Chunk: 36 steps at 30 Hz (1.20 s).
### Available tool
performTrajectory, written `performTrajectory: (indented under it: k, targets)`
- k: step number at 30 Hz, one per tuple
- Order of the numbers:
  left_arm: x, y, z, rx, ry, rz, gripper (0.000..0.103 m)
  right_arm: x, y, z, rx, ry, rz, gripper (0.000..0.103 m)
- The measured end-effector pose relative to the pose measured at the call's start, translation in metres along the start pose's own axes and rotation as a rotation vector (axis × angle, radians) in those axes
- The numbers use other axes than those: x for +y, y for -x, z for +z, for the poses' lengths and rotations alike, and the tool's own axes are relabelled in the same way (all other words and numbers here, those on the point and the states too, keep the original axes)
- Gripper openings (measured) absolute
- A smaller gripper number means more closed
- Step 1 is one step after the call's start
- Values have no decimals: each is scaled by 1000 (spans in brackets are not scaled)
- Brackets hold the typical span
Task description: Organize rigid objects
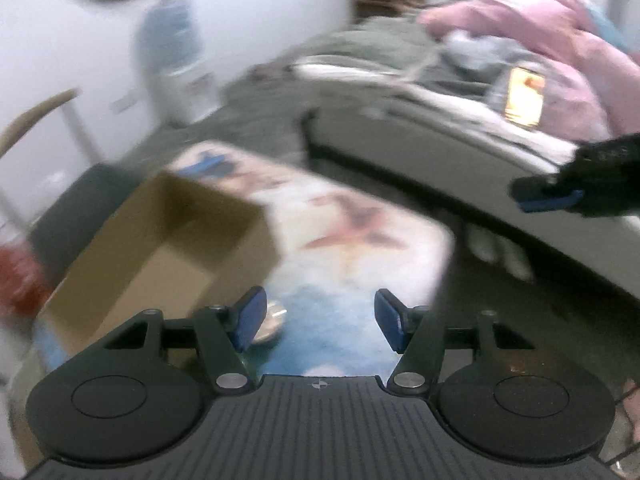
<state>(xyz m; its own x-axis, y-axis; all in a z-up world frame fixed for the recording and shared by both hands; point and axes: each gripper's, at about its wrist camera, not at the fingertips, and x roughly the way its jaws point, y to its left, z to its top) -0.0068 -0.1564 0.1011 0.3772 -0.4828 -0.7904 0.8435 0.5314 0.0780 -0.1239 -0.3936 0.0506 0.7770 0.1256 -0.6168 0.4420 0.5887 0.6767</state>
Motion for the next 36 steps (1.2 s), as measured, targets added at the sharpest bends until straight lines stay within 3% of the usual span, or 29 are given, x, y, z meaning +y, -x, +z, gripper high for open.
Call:
performTrajectory:
  k: [6, 11, 15, 21, 25, 30, 36]
  targets:
    - [-42, -20, 29, -9, -119, -166, 61, -41, 34, 13, -113, -86, -63, 25]
    - [-70, -37, 29, -27, -208, -320, 62, -55, 52, 6, -173, -103, -137, 25]
    - [-83, -40, 10, -5, -259, -429, 63, -57, 69, -29, -234, -151, -208, 25]
    - [-88, -42, -63, 43, -381, -519, 63, -47, 75, -123, -320, -231, -307, 25]
    - [-97, -62, -127, 126, -438, -458, 63, -59, 43, -180, -251, -303, -361, 25]
    - [-99, -114, -210, 251, -388, -313, 66, -87, -6, -228, -155, -294, -400, 26]
    - [-106, -224, -313, 309, -472, -84, 67, -142, -101, -293, -21, -283, -400, 25]
